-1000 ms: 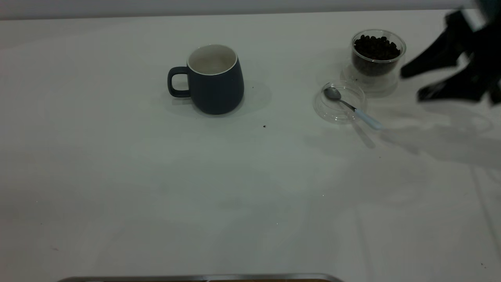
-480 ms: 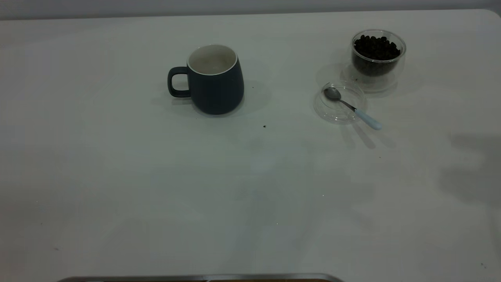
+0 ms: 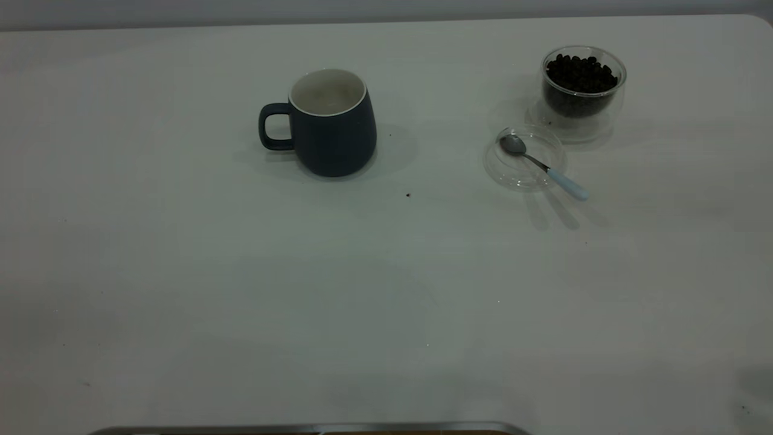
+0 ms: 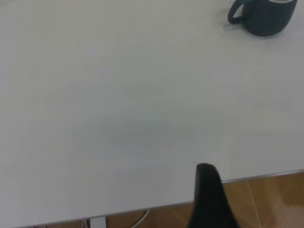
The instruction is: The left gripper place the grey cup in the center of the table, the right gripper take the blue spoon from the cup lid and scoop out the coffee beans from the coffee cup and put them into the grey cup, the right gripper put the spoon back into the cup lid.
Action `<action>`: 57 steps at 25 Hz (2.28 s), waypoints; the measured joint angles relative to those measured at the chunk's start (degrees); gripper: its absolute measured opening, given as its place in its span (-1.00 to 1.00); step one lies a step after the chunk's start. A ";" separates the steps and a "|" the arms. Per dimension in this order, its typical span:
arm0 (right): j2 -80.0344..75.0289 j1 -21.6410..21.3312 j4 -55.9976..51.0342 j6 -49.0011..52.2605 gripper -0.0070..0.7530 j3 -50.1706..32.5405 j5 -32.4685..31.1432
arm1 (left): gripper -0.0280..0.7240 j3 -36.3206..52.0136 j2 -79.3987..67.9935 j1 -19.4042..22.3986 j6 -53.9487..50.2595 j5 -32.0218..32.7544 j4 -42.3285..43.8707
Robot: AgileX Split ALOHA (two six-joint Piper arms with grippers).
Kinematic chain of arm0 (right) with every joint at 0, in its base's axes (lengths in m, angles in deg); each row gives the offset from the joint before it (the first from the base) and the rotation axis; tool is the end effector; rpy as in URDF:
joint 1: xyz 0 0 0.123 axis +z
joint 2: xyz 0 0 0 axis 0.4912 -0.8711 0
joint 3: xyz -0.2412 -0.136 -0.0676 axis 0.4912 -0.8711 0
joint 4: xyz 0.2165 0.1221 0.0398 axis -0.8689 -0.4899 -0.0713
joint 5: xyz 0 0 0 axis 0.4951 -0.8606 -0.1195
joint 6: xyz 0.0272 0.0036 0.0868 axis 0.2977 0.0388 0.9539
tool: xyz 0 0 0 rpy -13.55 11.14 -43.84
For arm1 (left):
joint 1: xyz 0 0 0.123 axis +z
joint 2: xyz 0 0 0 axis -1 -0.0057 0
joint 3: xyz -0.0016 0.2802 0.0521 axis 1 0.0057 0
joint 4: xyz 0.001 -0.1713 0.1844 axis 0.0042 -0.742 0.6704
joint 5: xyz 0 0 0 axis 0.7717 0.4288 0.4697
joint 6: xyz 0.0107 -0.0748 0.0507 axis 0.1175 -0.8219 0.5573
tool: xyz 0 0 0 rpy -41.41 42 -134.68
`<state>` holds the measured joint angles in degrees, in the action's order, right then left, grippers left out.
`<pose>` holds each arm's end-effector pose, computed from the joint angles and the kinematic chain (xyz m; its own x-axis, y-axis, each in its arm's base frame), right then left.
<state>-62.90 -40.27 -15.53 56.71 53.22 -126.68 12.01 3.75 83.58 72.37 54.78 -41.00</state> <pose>0.1114 0.0083 0.2611 -0.8535 0.0964 -0.5120 -0.0361 0.9694 0.2427 -0.0094 -0.0015 0.2674 -0.5130 0.0703 -0.8555 0.1373 0.9905 -0.0009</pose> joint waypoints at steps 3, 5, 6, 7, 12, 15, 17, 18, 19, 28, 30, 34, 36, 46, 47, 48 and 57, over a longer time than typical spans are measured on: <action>8.97 0.00 -0.07 -0.13 0.38 -2.62 -0.87 | 0.55 0.00 0.00 0.00 0.00 0.00 0.00; 14.27 0.00 -0.19 -0.99 0.38 -2.74 -1.97 | 0.55 0.00 0.00 0.00 0.00 0.00 0.00; 17.03 0.00 -0.19 -1.30 0.38 -2.74 -2.86 | 0.55 0.00 0.00 0.00 0.00 0.00 0.00; 19.18 0.00 0.24 -1.49 0.38 -2.74 -3.95 | 0.55 0.00 0.00 0.00 0.00 0.00 0.00; 27.89 0.75 5.14 -0.48 0.24 -3.19 -7.08 | 0.55 0.00 0.00 0.00 0.00 0.00 0.00; 30.31 2.87 8.52 1.78 0.12 -3.30 -7.67 | 0.55 0.00 0.00 0.00 0.00 0.00 0.00; 32.32 4.19 9.14 2.13 0.05 -3.30 -7.78 | 0.55 0.00 0.00 0.00 0.00 0.00 0.00; 33.19 4.63 9.13 2.18 0.01 -3.30 -7.86 | 0.55 0.00 0.00 0.00 0.00 0.00 0.00; 34.26 4.89 9.06 2.18 -0.03 -3.30 -7.92 | 0.55 0.00 0.00 0.00 0.00 0.00 0.00; 41.40 5.10 10.89 2.15 -0.35 -3.30 -8.24 | 0.55 0.00 0.00 0.00 -0.06 0.00 0.00; 41.63 5.10 11.55 2.57 -0.38 -3.30 -8.24 | 0.55 0.00 0.00 0.00 -0.21 0.00 0.00; 41.66 5.10 13.00 3.68 -0.38 -3.30 -8.24 | 0.55 0.00 0.00 0.00 -0.21 0.00 0.00; 41.66 5.10 13.50 4.13 -0.38 -3.30 -8.24 | 0.55 0.00 0.00 0.00 -0.16 0.00 0.00; 41.66 10.56 14.48 5.71 -0.36 -3.30 -8.20 | 0.55 0.00 0.00 0.00 -0.16 0.00 0.00; 41.66 10.80 14.91 6.23 -0.36 -3.30 -8.20 | 0.55 0.00 0.00 0.00 -0.16 0.00 0.00; 41.66 10.89 15.43 6.87 -0.36 -3.30 -8.20 | 0.55 0.00 0.00 0.00 -0.16 0.00 0.00; 41.66 11.39 19.71 12.62 -0.36 -3.31 -7.84 | 0.55 0.00 0.00 0.00 -0.16 0.00 0.00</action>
<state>-21.24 -28.89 4.19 69.34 49.91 -134.51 12.01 3.75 83.58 72.21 54.78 -41.00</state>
